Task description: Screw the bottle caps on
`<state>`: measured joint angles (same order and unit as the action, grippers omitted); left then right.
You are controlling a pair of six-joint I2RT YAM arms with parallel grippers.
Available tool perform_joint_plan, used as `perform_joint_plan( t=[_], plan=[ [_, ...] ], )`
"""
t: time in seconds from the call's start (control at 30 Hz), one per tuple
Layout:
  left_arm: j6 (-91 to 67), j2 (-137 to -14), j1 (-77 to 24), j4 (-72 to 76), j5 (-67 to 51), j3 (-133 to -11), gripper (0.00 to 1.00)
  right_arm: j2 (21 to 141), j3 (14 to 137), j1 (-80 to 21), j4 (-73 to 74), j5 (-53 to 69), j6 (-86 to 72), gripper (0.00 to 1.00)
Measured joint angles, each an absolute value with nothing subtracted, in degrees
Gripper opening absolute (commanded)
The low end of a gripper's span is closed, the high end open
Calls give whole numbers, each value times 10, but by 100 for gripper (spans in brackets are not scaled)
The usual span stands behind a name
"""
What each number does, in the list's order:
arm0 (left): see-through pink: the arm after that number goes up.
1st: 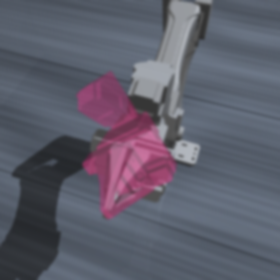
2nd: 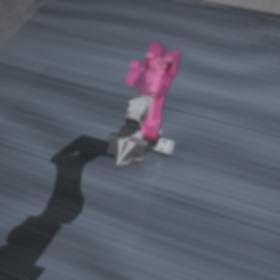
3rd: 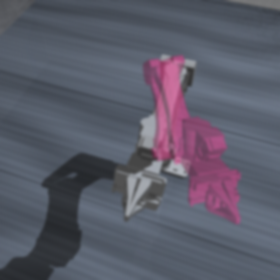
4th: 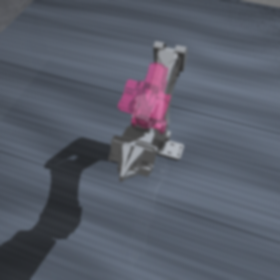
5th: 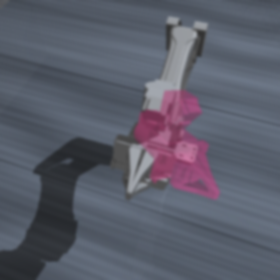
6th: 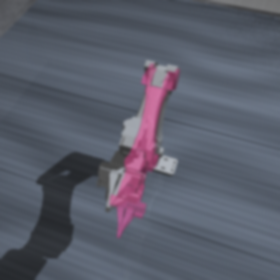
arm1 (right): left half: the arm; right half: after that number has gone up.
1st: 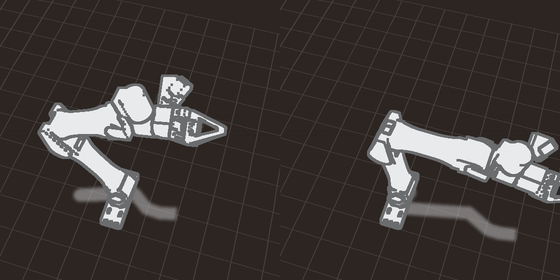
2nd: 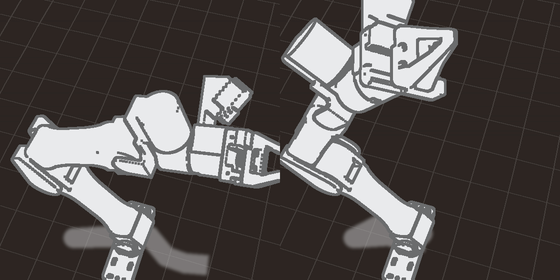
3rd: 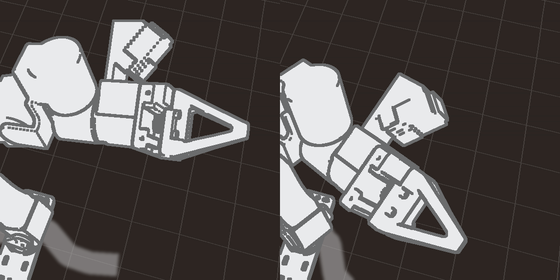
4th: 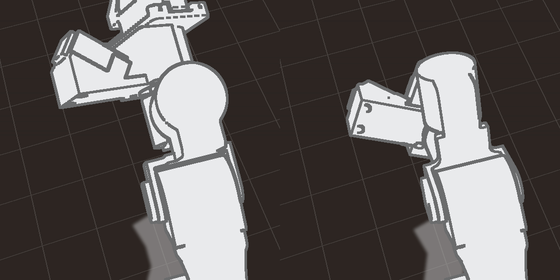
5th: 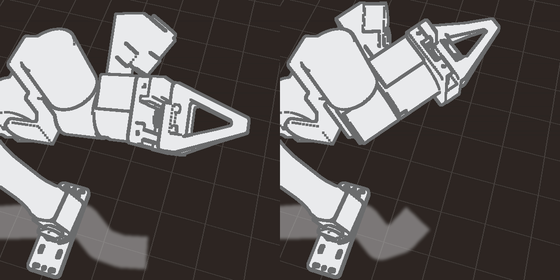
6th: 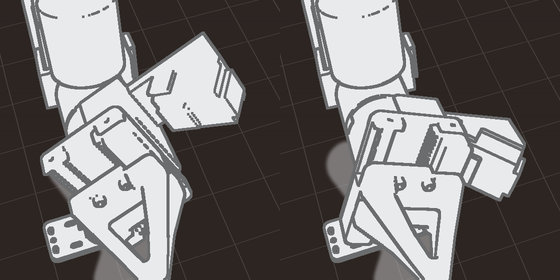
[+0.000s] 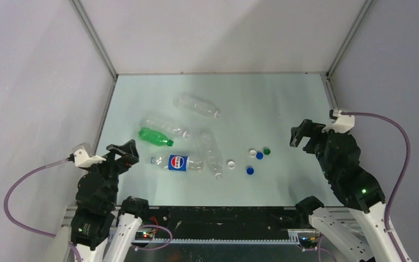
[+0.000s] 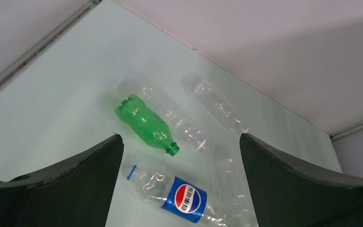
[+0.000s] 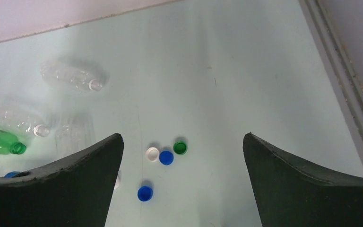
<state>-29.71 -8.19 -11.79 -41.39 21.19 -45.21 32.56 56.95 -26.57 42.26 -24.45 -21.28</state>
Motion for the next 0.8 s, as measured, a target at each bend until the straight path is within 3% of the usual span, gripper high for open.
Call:
perform_joint_plan(
  t=[0.3, 0.8],
  plan=[
    [-413, -111, -128, -420, 214, -414, 100, 395, 569, -246, 418, -207, -223, 99],
    [-646, -385, -142, -541, 171, -403, 100, 561, 580, -96, 448, 17, -224, 99]
  ],
)
